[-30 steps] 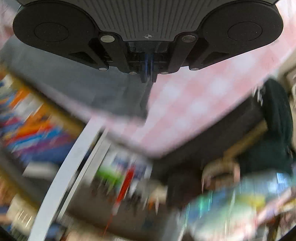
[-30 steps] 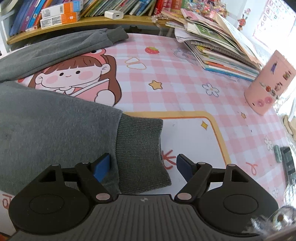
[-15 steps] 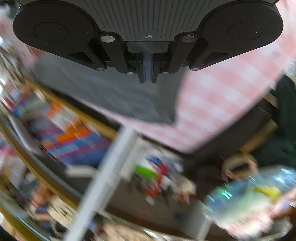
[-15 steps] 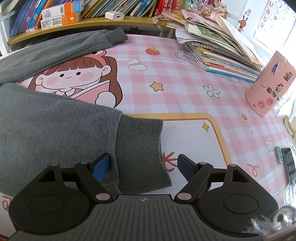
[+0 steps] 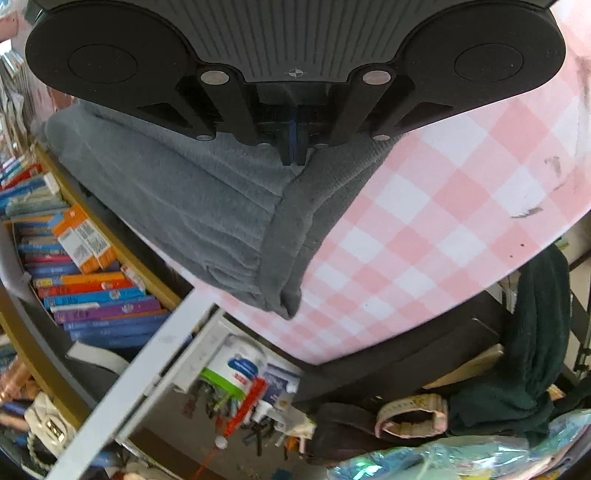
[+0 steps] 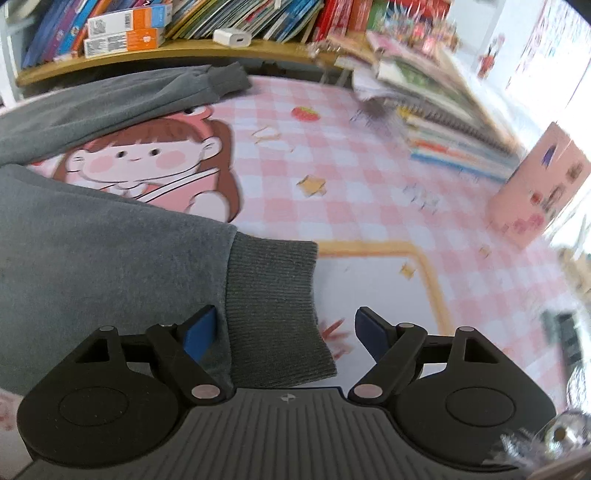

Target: Fold clothes

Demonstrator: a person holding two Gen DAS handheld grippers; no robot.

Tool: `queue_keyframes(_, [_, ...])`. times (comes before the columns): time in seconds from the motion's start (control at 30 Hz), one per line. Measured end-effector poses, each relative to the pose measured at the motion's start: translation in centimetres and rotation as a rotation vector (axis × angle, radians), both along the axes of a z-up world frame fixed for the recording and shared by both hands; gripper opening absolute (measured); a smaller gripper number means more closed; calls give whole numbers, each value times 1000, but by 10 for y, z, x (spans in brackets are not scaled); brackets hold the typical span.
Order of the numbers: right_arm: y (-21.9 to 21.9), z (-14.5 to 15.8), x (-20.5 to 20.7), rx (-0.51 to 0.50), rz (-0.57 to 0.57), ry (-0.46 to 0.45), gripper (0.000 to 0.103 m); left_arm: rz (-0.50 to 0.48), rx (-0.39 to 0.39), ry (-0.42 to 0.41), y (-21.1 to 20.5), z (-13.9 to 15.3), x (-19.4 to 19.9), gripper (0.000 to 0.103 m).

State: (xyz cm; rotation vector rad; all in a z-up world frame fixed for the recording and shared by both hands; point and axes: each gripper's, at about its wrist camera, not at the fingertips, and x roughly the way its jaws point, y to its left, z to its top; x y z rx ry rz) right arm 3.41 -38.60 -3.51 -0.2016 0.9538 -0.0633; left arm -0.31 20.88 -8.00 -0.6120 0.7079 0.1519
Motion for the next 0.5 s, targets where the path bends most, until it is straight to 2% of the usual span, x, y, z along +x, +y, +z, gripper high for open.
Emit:
queue_keyframes(0.27, [0, 2, 12, -34, -1, -12, 81, -30, 29, 28, -9, 4, -4, 3])
queue_keyframes(0.33, [4, 9, 6, -32, 7, -23, 80, -48, 68, 21, -15, 11, -8, 3])
queue_keyframes(0.47, [13, 24, -8, 35, 41, -64, 80, -104, 102, 13, -23, 20, -14, 3])
queue_keyframes(0.5, [17, 25, -10, 63, 51, -63, 77, -100, 103, 32, -22, 17, -13, 3])
